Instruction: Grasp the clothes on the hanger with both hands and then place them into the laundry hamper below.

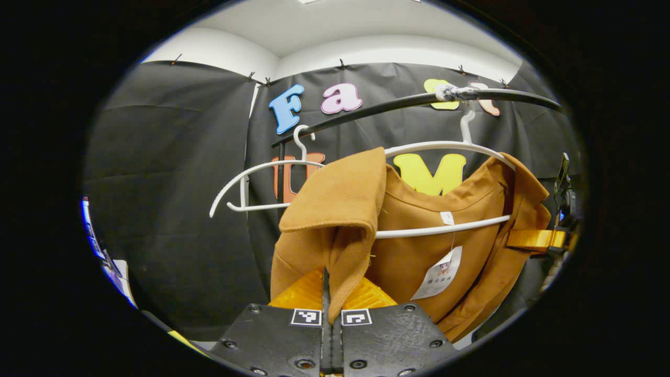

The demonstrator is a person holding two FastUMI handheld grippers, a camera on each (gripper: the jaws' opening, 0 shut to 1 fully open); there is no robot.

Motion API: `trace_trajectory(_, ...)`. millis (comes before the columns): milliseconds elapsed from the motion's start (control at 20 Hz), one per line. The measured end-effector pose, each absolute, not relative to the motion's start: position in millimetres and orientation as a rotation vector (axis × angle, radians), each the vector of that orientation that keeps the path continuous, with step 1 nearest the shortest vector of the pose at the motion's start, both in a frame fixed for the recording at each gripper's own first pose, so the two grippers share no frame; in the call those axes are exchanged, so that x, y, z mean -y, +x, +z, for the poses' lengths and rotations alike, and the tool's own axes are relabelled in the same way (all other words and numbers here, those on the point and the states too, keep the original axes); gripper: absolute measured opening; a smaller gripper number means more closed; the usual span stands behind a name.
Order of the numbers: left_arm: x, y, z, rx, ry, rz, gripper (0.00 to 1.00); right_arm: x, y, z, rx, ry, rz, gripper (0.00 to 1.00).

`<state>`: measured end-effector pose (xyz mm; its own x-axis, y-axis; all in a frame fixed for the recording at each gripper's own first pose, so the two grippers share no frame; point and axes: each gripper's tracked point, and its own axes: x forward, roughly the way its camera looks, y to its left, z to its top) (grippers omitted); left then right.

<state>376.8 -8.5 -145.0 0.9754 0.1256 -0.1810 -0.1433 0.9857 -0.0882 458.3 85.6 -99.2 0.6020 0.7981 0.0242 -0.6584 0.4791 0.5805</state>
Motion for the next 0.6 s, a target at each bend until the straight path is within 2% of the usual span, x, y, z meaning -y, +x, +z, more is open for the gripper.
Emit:
trace_trajectory(250,1.8,372.3,-110.3,-0.108,-0.153,0.112,0.00,-90.9,438.2,-62.6,-0.195,0.666,1.011,0.04)
trace_trajectory(500,-35.8,377.0,-69.7,-0.023,-0.191,0.143,0.03,-84.6,445.1,-36.7,-0.142,0.763,1.003,0.03)
trace_trajectory(600,-47.8,378.4,-59.4,-0.008,-0.228,0.151,0.00,-78.1,446.6,-31.0,-0.128,0.800,0.998,0.03)
